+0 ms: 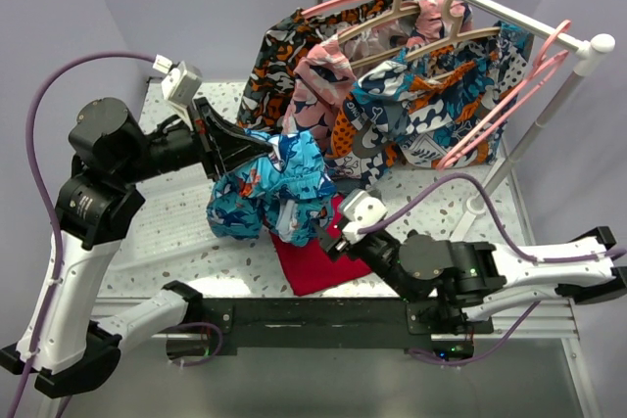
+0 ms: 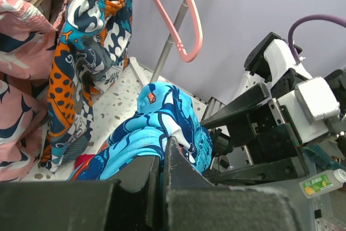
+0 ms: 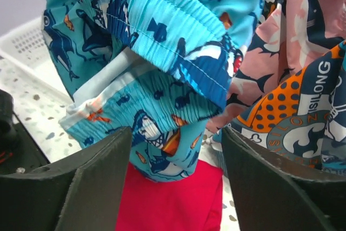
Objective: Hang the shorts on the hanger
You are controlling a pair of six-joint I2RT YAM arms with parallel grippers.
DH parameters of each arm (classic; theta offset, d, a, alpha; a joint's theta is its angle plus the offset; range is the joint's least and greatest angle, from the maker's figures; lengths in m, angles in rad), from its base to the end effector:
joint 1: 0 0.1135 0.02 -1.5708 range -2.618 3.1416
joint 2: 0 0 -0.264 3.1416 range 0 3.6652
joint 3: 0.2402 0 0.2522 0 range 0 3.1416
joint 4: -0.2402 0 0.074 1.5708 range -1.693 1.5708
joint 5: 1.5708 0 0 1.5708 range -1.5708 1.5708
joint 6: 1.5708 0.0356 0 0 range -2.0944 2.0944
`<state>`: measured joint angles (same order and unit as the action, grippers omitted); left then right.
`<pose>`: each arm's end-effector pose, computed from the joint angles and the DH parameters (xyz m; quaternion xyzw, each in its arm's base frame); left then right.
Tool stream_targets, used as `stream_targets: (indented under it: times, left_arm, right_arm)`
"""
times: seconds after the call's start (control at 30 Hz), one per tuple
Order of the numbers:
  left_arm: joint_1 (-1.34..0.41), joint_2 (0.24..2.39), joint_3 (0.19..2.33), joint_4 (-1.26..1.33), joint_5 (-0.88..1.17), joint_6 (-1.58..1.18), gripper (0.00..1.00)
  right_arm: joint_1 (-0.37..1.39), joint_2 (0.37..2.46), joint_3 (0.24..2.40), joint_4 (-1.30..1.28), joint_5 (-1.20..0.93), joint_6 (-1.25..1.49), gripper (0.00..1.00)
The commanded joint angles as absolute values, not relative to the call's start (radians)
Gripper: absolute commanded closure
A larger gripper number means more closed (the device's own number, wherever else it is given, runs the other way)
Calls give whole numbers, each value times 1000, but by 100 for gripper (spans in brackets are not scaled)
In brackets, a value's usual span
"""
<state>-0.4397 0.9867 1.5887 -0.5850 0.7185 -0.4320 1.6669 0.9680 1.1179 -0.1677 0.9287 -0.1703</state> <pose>0.1195 -0.0821 0.5236 0.2532 0.6553 -0.5053 0.5011 0.0093 0.2007 0.4252 -0.3164 0.6366 0.1922 0.6766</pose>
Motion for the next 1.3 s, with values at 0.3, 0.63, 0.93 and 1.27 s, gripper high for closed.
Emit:
stream_targets:
  times: [0.3, 0.63, 0.93, 1.27]
  left_arm:
    - [-446, 962, 1551, -489, 759, -463, 100]
    - [-448, 973, 1525, -456, 770, -474, 100]
    - [-448, 999, 1421, -407, 738, -474, 100]
    - [-535, 1178, 1236, -220, 546, -500, 63]
  right_arm:
    - [1480, 966, 1118, -5, 816, -83, 52]
    - [1479, 996, 1121, 41, 758, -61, 54]
    - [1480, 1009, 1281, -92, 972, -8, 100]
    - [1480, 1130, 1652, -497, 1142, 48, 100]
